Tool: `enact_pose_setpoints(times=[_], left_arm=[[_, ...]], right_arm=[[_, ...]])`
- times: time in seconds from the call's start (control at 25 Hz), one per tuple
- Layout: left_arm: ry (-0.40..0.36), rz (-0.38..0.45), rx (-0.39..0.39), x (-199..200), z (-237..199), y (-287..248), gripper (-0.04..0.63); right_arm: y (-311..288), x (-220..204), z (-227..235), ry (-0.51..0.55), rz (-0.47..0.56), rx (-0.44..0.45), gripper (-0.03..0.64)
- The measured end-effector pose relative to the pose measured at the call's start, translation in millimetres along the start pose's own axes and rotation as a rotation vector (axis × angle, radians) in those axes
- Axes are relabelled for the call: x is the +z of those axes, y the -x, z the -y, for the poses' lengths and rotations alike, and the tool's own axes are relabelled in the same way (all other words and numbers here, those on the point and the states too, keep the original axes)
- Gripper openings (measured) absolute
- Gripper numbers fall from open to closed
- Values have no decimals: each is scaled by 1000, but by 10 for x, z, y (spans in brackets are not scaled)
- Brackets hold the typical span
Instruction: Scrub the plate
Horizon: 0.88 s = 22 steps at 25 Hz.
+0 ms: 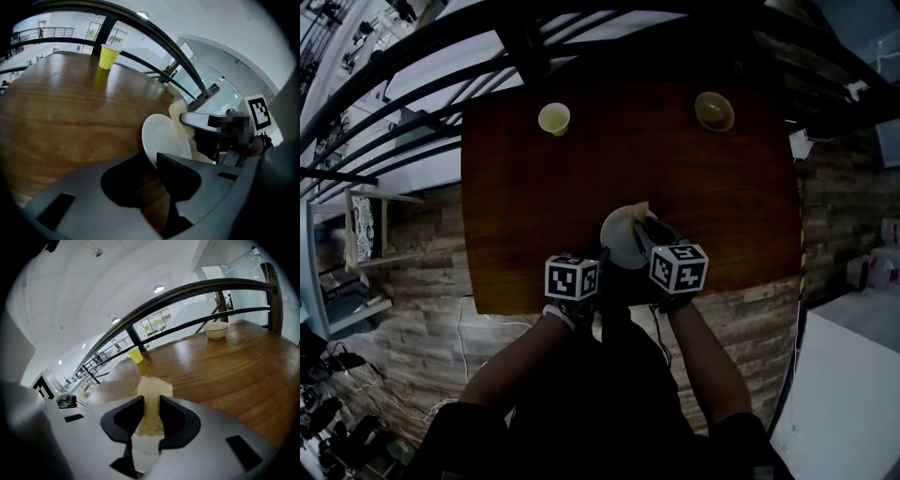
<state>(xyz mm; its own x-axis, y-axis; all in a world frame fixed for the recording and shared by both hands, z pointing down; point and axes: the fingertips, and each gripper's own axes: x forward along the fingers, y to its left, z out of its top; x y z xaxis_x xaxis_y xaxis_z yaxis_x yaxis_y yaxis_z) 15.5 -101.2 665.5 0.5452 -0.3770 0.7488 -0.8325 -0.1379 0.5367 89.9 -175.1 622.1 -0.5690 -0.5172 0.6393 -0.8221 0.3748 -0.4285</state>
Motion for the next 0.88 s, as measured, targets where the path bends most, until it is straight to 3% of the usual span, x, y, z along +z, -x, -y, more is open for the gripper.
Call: enact_pose_setpoints(times=[0.2,0.48,0.68,0.88], left_arm=[[3,18,11,-3,-1,-3,104],[-4,8,13,-5,21,-11,104],[7,22,25,-1,30,12,104],[88,24,1,-79,89,68,104]], right_arm=[[151,-1,280,-33,25,-65,117],[272,48,390,-55,52,-88,117],[249,96,194,-45,52,-48,117],[124,-29,-213,-3,3,35,117]])
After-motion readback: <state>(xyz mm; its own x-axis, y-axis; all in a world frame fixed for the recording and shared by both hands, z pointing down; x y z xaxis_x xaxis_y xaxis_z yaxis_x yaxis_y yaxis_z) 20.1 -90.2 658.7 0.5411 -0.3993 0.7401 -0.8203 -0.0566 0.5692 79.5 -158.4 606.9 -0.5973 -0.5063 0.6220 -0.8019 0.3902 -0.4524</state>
